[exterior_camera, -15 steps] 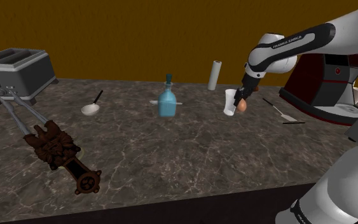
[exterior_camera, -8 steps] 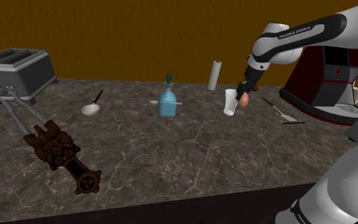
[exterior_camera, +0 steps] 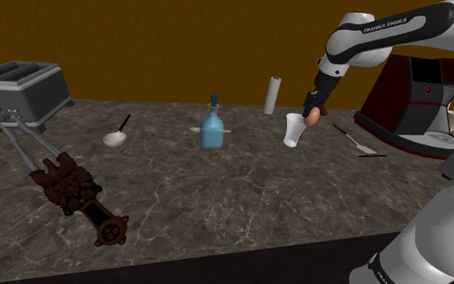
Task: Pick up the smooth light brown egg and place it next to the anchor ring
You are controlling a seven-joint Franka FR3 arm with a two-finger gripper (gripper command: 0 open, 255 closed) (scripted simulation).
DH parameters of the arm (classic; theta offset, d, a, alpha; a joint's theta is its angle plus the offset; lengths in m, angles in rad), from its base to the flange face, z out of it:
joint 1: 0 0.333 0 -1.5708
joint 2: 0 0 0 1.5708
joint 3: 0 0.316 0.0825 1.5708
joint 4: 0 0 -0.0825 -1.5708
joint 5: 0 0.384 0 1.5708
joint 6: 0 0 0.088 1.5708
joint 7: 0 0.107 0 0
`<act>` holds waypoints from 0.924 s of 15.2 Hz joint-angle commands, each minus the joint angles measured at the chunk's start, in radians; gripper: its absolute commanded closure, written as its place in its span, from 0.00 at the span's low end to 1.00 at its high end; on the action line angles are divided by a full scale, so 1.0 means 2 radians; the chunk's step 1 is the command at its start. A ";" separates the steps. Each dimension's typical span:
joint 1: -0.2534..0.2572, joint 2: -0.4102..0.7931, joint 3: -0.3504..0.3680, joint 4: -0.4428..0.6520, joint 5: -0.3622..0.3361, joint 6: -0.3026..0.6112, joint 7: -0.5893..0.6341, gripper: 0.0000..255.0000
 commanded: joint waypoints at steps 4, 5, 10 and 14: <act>0.018 -0.017 0.035 -0.015 -0.001 -0.002 0.054 1.00; 0.023 -0.020 0.043 -0.018 -0.001 -0.001 0.067 1.00; 0.047 -0.025 0.085 -0.026 0.004 0.002 0.130 1.00; 0.067 -0.019 0.118 -0.022 0.009 0.004 0.180 1.00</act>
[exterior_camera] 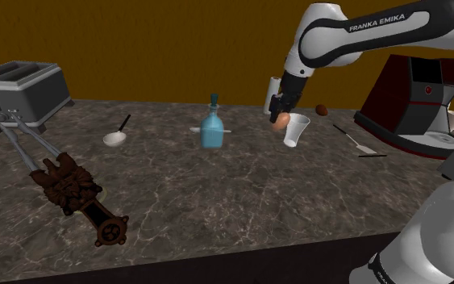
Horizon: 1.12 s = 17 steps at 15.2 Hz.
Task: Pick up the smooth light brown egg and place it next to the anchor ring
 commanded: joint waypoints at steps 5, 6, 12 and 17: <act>0.029 0.021 0.048 0.019 0.006 0.003 0.074 1.00; 0.034 0.026 0.056 0.024 0.007 0.003 0.086 1.00; 0.062 0.067 0.100 0.067 0.005 0.000 0.159 1.00; 0.086 0.113 0.132 0.120 -0.004 -0.007 0.219 1.00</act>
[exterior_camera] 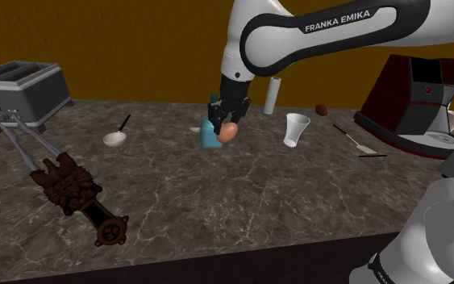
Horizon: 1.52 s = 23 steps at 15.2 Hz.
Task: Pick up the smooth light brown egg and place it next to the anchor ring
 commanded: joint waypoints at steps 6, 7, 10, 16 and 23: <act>0.038 0.079 0.040 0.097 -0.024 -0.022 0.086 1.00; 0.044 0.092 0.044 0.113 -0.029 -0.026 0.098 1.00; 0.064 0.134 0.055 0.167 -0.044 -0.041 0.131 1.00; 0.112 0.232 0.068 0.303 -0.077 -0.087 0.188 1.00; 0.129 0.269 0.068 0.326 -0.089 -0.074 0.206 1.00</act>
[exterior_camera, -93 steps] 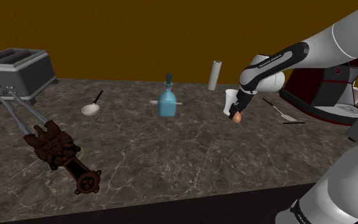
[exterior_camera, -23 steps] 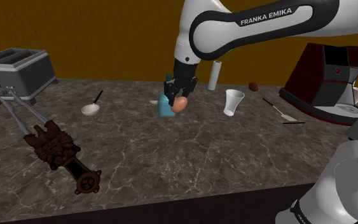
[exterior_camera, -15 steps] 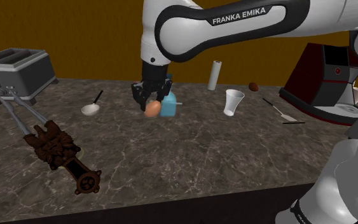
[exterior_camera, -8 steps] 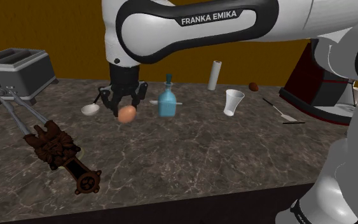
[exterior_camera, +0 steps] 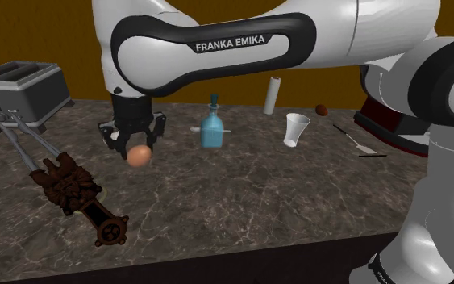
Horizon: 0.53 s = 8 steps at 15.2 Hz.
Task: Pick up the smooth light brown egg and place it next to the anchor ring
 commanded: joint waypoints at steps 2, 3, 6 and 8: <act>-0.001 0.000 0.000 -0.021 -0.001 0.021 0.003 1.00; -0.001 0.001 -0.001 -0.026 -0.002 0.027 0.004 1.00; -0.002 0.004 -0.002 -0.042 -0.003 0.045 0.006 1.00; -0.002 0.006 -0.002 -0.052 -0.005 0.057 0.007 1.00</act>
